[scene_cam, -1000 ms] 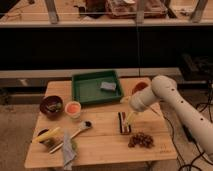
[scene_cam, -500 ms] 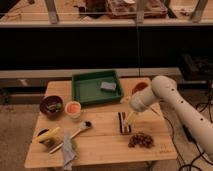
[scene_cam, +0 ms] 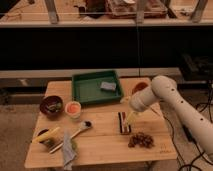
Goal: Place brush in tray
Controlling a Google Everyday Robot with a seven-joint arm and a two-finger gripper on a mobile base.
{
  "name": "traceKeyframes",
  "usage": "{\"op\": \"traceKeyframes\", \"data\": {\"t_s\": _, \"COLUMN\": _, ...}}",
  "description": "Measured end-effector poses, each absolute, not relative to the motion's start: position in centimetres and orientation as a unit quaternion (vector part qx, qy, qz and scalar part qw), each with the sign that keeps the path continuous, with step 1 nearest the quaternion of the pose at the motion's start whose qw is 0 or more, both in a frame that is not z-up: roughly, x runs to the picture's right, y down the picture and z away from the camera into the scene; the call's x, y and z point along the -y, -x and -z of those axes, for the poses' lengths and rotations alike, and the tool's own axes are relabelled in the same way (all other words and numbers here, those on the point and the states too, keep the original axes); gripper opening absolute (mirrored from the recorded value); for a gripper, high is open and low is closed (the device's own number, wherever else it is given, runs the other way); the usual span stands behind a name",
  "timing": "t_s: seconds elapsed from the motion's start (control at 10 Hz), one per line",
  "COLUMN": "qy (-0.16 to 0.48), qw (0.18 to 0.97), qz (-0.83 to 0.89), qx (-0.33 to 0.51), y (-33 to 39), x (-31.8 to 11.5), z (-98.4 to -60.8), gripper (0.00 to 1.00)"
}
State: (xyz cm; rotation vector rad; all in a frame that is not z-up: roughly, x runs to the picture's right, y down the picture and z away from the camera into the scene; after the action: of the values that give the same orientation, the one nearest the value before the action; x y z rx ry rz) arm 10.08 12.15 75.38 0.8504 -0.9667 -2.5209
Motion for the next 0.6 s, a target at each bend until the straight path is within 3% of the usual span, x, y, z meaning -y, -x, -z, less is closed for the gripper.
{"op": "traceKeyframes", "data": {"t_s": 0.6, "qy": -0.315, "qw": 0.138, "qz": 0.898, "qx": 0.276, "y": -3.0, "x": -12.3, "z": -75.8, "gripper": 0.8}}
